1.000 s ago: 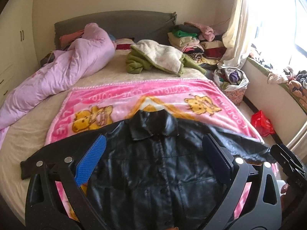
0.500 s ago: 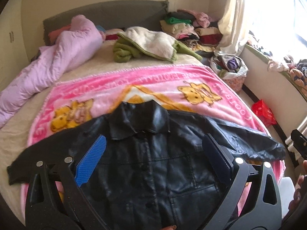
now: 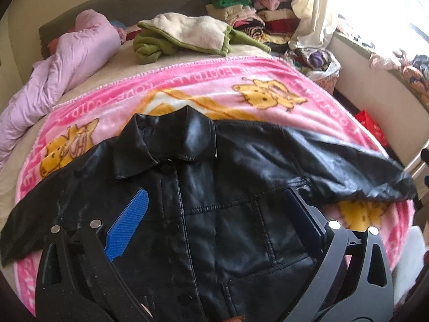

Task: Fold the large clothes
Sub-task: 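Move the right tool over the jacket toward the sleeve cuff, then grasp the sleeve cuff with the right tool and lift it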

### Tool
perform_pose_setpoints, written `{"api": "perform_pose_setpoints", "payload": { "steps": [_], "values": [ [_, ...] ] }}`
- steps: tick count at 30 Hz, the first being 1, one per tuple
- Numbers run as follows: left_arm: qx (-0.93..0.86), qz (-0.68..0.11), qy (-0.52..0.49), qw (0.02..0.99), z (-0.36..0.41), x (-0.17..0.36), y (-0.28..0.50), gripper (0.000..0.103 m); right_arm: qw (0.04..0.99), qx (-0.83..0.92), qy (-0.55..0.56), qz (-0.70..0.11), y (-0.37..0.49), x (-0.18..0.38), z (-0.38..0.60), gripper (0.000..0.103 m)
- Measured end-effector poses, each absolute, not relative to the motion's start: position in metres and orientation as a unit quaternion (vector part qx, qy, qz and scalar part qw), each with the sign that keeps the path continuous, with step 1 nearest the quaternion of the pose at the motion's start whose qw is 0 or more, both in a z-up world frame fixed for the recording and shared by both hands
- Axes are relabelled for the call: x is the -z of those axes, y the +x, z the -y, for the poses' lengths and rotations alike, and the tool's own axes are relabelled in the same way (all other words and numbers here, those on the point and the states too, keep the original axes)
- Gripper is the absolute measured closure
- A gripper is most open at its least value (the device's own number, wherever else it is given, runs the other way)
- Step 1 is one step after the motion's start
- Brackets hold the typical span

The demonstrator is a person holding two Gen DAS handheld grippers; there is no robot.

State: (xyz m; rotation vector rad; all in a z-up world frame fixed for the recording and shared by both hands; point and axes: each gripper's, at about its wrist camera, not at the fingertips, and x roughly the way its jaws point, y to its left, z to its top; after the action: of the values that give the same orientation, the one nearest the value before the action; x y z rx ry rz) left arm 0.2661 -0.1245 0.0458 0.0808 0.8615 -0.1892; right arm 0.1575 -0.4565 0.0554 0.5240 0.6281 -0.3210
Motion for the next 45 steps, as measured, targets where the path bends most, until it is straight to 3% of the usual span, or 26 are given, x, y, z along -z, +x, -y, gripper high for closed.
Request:
{"api": "perform_pose_setpoints", "payload": {
  "steps": [21,29,31,33,35,36,40,43,45],
  "values": [
    [0.146,-0.457,0.06,0.875,0.211,0.025,0.276,0.009,0.823,0.255,0.374,-0.343,0.147,0.039,0.565,0.004],
    [0.119,-0.448,0.056,0.884,0.223,0.035,0.316,0.009,0.794,0.26,0.426,-0.347,0.148,0.08,0.596,0.004],
    [0.123,-0.461,0.045,0.878,0.226,0.044,0.33,0.017,0.797,0.253,0.43,-0.34,0.151,0.083,0.6,0.004],
    [0.13,-0.479,0.036,0.868,0.231,0.056,0.341,0.034,0.801,0.248,0.434,-0.329,0.153,0.085,0.607,0.004],
    [0.136,-0.48,0.039,0.866,0.238,0.065,0.344,0.037,0.806,0.238,0.444,-0.31,0.154,0.085,0.612,0.004],
    [0.134,-0.477,0.047,0.868,0.24,0.067,0.343,0.037,0.808,0.233,0.45,-0.3,0.155,0.084,0.615,0.012],
    [0.141,-0.466,0.046,0.872,0.237,0.068,0.337,0.038,0.815,0.228,0.453,-0.281,0.155,0.077,0.619,0.073],
    [0.155,-0.467,0.04,0.87,0.231,0.06,0.332,0.036,0.838,0.207,0.437,-0.253,0.15,0.056,0.613,0.083],
    [0.159,-0.47,0.035,0.867,0.226,0.055,0.327,0.03,0.858,0.19,0.417,-0.232,0.147,0.034,0.603,0.087]
  ]
}}
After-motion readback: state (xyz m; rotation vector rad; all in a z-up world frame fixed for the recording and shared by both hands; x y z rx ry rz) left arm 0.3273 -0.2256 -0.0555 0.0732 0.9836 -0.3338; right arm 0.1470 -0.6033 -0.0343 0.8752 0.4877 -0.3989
